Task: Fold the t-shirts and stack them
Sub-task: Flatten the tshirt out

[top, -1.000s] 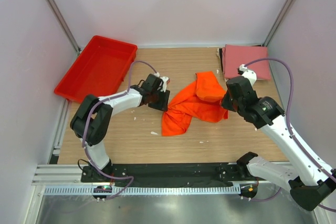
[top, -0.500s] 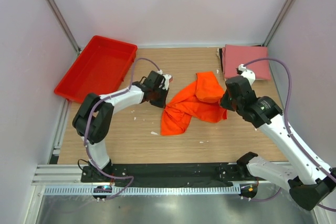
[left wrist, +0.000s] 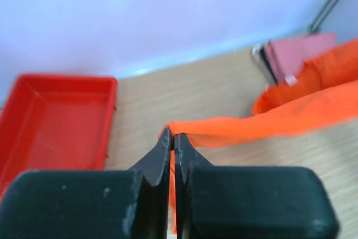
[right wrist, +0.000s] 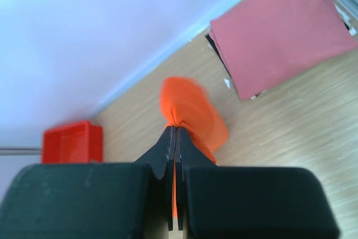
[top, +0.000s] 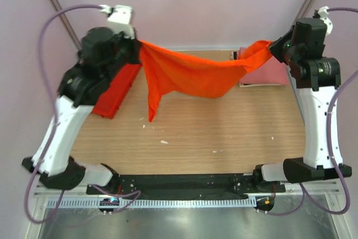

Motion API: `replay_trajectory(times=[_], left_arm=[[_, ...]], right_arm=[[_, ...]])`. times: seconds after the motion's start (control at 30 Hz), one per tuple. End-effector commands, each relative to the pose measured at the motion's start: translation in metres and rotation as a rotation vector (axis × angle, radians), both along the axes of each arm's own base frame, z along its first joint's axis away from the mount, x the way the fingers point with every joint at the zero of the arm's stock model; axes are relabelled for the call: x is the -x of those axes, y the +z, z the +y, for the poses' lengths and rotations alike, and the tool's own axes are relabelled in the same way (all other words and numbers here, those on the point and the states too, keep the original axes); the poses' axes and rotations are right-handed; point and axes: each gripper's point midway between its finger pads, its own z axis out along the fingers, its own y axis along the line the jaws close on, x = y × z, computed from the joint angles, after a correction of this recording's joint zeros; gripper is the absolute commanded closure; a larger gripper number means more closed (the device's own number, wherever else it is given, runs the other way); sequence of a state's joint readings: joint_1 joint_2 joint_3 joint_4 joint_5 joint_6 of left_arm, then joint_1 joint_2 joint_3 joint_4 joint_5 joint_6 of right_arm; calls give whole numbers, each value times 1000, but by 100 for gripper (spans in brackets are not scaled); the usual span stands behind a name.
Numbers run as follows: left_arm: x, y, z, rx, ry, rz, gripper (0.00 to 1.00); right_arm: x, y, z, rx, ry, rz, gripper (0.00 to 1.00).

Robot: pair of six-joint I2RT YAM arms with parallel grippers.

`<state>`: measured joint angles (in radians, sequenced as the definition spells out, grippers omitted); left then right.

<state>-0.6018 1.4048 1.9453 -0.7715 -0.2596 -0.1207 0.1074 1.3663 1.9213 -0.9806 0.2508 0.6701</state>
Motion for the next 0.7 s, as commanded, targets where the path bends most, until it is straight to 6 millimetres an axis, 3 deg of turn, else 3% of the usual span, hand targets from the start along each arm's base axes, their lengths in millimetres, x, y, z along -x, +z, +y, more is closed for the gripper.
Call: replay_trajectory(times=[0.0, 0.1, 0.3, 0.37, 0.4, 0.47, 0.6, 0.63, 0.67], left_arm=[[34, 18, 41, -40, 68, -23, 100], [61, 31, 50, 21, 36, -58, 100], [103, 28, 65, 83, -14, -50, 100], [112, 33, 65, 109, -43, -78, 100], [111, 23, 58, 102, -69, -60, 100], [107, 17, 53, 88, -86, -62, 100], [76, -10, 51, 7, -9, -28, 100], [68, -13, 52, -10, 14, -32, 100], [54, -21, 48, -50, 28, -24, 100]], right_arm=[[27, 33, 8, -84, 63, -67, 99], [56, 56, 19, -133, 127, -165, 99], [129, 75, 24, -197, 161, -243, 99], [138, 76, 27, -223, 173, -255, 99], [142, 79, 31, -249, 191, -265, 99], [135, 77, 34, -263, 202, -270, 99], [102, 65, 37, -268, 198, -252, 99], [84, 53, 40, -270, 203, -219, 99], [71, 60, 41, -268, 209, -259, 99]])
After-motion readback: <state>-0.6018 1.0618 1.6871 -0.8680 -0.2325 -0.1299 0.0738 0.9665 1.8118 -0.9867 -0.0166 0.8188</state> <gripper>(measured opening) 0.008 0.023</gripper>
